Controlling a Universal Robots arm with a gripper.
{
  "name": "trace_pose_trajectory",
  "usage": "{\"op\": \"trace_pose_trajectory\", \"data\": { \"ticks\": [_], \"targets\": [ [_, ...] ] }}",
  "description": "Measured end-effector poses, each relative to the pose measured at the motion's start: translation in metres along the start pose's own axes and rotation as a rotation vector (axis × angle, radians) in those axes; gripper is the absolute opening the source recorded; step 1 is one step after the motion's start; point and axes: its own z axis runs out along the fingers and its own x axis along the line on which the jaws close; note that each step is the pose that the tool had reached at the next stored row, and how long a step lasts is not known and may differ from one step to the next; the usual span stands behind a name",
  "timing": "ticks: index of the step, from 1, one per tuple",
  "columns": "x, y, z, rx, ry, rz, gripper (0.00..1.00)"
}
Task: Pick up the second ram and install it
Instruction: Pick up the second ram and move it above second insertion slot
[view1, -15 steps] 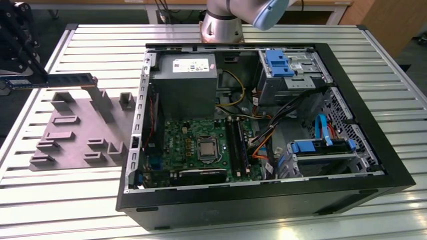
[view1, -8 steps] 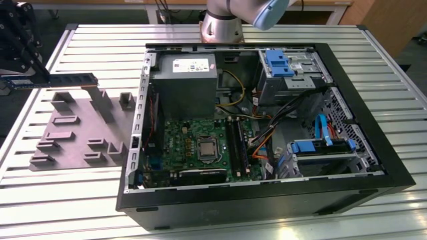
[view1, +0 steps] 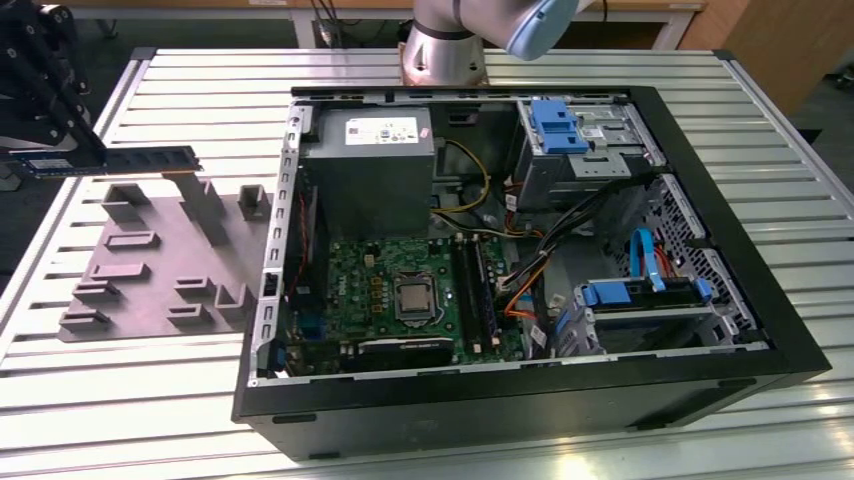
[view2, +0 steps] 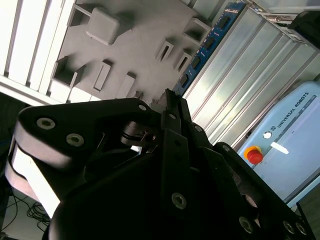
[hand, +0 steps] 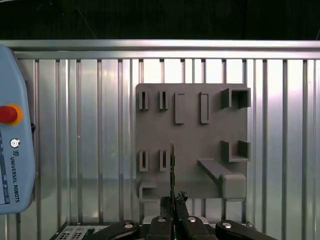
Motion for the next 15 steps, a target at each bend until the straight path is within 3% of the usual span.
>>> {"op": "trace_pose_trajectory", "data": {
  "ticks": [15],
  "targets": [
    [-0.0002,-0.0086,0.0002,0.0000,0.0000,0.000,0.14]
  ]
}}
